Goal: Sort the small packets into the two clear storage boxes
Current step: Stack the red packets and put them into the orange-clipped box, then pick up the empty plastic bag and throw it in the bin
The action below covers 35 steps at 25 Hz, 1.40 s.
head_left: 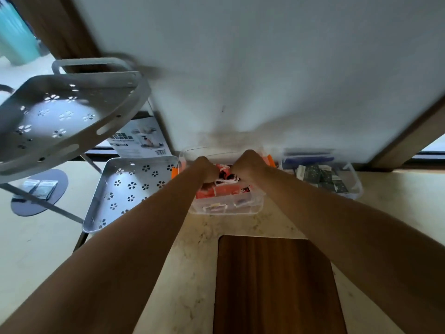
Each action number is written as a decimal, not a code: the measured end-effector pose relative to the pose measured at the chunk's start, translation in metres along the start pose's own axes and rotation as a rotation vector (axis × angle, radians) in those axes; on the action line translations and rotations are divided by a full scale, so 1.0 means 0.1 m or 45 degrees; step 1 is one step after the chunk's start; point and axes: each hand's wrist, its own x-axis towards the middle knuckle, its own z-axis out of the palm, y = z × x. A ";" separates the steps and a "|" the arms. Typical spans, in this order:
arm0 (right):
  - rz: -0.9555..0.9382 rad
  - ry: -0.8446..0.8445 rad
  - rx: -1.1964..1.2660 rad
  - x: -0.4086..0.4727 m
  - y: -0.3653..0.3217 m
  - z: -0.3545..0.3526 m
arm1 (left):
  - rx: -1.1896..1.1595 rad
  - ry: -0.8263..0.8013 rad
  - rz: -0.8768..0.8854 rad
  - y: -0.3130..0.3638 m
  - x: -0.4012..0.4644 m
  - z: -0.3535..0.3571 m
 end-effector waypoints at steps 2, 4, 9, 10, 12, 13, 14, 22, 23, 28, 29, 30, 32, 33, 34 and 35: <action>-0.014 -0.021 -0.080 0.07 -0.01 0.06 | 0.065 -0.084 -0.077 -0.05 0.15 0.09; -0.012 -0.068 -0.176 0.19 0.02 0.13 | 0.097 -0.126 -0.139 -0.10 0.27 0.18; -0.005 -0.084 -0.251 0.33 0.08 0.20 | 0.107 -0.003 -0.067 -0.18 0.45 0.27; -0.018 -0.070 -0.259 0.32 0.08 0.20 | 0.097 0.020 -0.055 -0.19 0.45 0.27; -0.056 -0.074 -0.262 0.30 0.07 0.18 | 0.089 0.053 -0.051 -0.19 0.39 0.26; -0.084 -0.086 -0.267 0.26 0.06 0.16 | 0.097 0.060 -0.052 -0.19 0.34 0.24; -0.116 -0.095 -0.262 0.22 0.04 0.13 | 0.110 0.069 -0.045 -0.17 0.28 0.22; -0.514 -0.071 -0.382 -0.49 0.04 -0.32 | 0.290 0.224 0.339 -0.03 -0.64 -0.08; -0.543 -0.074 -0.418 -0.61 0.07 -0.39 | 0.303 0.245 0.342 -0.01 -0.79 -0.13; -0.601 -0.032 -0.476 -1.35 0.27 -0.80 | 0.359 0.300 0.407 -0.03 -1.65 -0.28; -0.602 -0.013 -0.481 -1.49 0.32 -0.88 | 0.369 0.306 0.416 -0.04 -1.83 -0.28; -0.601 -0.003 -0.487 -1.62 0.36 -0.96 | 0.384 0.316 0.432 -0.04 -1.99 -0.27; -0.615 0.024 -0.488 -1.89 0.45 -1.10 | 0.400 0.341 0.454 -0.06 -2.31 -0.25; -0.626 0.032 -0.485 -2.03 0.50 -1.17 | 0.397 0.344 0.461 -0.08 -2.46 -0.23; -0.633 0.045 -0.481 -2.20 0.56 -1.24 | 0.396 0.348 0.479 -0.11 -2.61 -0.20; -0.639 0.075 -0.479 -2.35 0.62 -1.31 | 0.403 0.354 0.495 -0.12 -2.76 -0.17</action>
